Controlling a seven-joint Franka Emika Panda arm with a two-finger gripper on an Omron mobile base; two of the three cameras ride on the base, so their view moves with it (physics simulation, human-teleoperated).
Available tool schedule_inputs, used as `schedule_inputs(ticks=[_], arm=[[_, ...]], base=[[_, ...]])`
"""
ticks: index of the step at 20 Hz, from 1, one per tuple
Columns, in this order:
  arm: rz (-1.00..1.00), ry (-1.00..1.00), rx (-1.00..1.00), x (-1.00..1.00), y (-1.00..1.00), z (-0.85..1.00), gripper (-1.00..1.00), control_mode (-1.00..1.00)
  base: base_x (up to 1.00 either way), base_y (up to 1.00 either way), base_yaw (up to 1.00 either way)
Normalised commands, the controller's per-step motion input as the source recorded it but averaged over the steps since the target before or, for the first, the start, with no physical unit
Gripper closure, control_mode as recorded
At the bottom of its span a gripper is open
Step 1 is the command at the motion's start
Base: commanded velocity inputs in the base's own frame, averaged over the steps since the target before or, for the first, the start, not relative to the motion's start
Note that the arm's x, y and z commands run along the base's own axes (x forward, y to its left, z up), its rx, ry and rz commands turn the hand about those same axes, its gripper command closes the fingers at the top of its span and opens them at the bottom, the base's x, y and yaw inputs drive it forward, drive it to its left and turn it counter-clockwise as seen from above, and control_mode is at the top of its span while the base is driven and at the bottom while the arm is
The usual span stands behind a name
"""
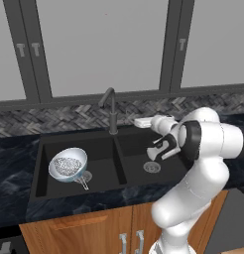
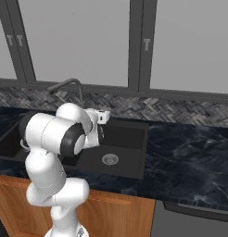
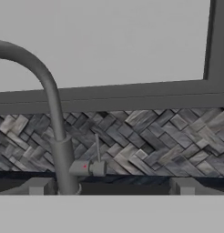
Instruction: Pick the strainer and bowl and place them in the sink. Then turn on the water.
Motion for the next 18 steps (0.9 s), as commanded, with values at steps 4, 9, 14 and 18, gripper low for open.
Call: schedule_inputs(ticks=[4, 9, 14, 18], arm=[[-0.06, 0.00, -0.08, 0.23, 0.30, -0.17, -1.00, -1.00], [-0.01, 0.00, -0.07, 0.14, 0.41, -0.17, -1.00, -1.00], [0.00, -0.03, 0.00, 0.17, 0.15, -0.05, -1.00, -1.00], [0.00, -0.09, 0.01, 0.17, 0.00, -0.09, -1.00, -1.00]], base=[[0.00, 0.00, 0.00], [0.00, 0.00, 0.00], [0.00, 0.00, 0.00], [0.00, 0.00, 0.00]])
